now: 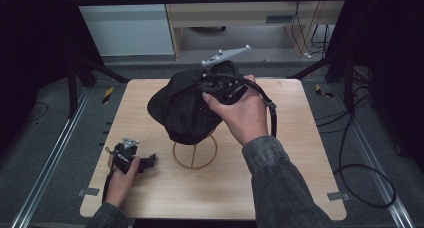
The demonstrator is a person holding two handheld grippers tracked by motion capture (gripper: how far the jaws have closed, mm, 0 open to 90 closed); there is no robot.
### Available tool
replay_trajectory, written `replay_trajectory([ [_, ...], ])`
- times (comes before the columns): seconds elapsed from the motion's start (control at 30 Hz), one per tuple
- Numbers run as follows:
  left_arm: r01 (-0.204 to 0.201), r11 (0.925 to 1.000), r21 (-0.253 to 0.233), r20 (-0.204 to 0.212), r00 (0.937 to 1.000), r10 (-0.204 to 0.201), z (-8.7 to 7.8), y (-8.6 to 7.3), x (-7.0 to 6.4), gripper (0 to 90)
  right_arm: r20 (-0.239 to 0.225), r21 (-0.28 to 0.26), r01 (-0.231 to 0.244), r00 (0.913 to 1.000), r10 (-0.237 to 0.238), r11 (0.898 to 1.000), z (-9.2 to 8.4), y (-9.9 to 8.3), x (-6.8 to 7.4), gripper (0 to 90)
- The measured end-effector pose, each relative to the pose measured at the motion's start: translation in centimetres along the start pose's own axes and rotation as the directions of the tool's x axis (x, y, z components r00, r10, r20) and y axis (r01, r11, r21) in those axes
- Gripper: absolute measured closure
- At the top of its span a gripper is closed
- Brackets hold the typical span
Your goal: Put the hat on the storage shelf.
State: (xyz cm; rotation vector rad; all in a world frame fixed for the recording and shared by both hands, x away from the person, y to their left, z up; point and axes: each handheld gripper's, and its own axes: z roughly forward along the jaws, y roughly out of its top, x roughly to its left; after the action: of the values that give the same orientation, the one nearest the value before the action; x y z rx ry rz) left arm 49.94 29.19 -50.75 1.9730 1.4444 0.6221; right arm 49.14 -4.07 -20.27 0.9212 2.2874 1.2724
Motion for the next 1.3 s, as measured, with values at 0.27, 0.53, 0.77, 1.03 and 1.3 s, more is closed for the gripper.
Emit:
replay_trajectory([
  [0.27, 0.0, 1.0, -0.003, 0.0, 1.0, 0.0, 0.0, 0.0, 0.0, 0.0, -0.01, 0.034, -0.016, 0.9998, 0.016, 0.999, 0.9, -0.7, -0.2, 86.1],
  [0.53, 0.0, 1.0, -0.003, 0.0, 1.0, 0.0, 0.0, 0.0, 0.0, 0.0, -0.015, 0.048, -0.019, 0.9997, 0.02, 0.999, 1.3, -0.9, -0.2, 86.0],
  [0.77, 0.001, 1.0, -0.003, 0.0, 1.0, -0.001, 0.0, 0.0, 0.0, 0.0, -0.014, 0.053, -0.017, 0.9998, 0.017, 0.998, 1.3, -1.0, -0.3, 86.0],
  [1.03, 0.001, 1.0, -0.003, 0.0, 1.0, -0.001, 0.0, 0.0, 0.0, 0.0, -0.009, 0.074, -0.023, 0.9997, 0.023, 0.997, 1.4, -1.4, -0.6, 85.8],
  [1.3, 0.001, 1.0, -0.003, 0.0, 1.0, -0.001, 0.0, 0.0, 0.0, 0.0, -0.009, 0.083, -0.041, 0.9991, 0.042, 0.996, 1.6, -1.9, -1.0, 85.7],
])
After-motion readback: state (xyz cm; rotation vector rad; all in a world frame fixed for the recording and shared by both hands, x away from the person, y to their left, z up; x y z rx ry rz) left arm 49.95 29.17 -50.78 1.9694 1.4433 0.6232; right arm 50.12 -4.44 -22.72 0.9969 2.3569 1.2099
